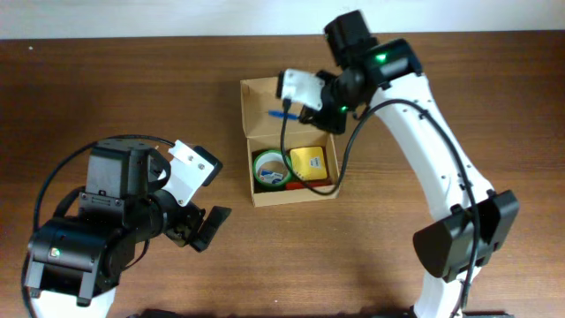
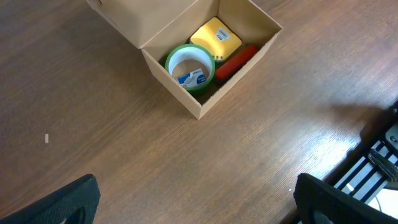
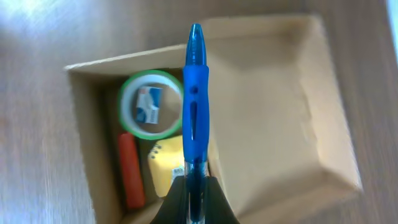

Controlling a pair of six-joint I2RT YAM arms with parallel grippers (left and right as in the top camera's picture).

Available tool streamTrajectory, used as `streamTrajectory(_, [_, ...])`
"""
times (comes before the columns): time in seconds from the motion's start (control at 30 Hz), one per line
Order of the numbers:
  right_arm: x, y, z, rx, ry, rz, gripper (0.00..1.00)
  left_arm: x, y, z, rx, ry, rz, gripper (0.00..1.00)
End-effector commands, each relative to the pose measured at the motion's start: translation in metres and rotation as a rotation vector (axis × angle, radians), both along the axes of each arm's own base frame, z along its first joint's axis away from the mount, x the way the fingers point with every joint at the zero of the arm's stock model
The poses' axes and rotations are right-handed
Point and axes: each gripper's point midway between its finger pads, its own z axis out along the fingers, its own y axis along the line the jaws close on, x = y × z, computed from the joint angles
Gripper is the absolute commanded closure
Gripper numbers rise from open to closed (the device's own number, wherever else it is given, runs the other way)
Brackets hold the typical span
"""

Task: Pack container
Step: 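Carry the blue pen over the box and lower it inside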

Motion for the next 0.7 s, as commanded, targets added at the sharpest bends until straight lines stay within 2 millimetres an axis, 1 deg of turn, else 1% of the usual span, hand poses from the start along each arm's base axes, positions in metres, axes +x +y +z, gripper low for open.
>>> streamTrajectory(0.0, [-0.009, 0.013, -0.017, -0.030, -0.019, 0.163, 0.96, 0.001, 0.000, 0.005, 0.004, -0.021, -0.012, 0.00])
streamTrajectory(0.13, [-0.014, 0.015, -0.044, -0.082, 0.010, 0.225, 0.96, 0.001, 0.000, 0.005, 0.004, -0.021, -0.012, 0.00])
streamTrajectory(0.4, [-0.009, 0.014, -0.087, -0.132, 0.087, 0.226, 0.96, 0.001, 0.000, 0.005, 0.004, -0.021, -0.012, 0.00])
streamTrajectory(0.57, [-0.001, 0.014, -0.111, -0.158, 0.106, 0.222, 0.96, 0.001, 0.000, 0.005, 0.004, -0.020, -0.012, 0.00])
streamTrajectory(0.67, [0.005, 0.013, -0.119, -0.180, 0.091, 0.216, 0.96, 0.001, 0.000, 0.005, 0.004, -0.021, -0.012, 0.00])
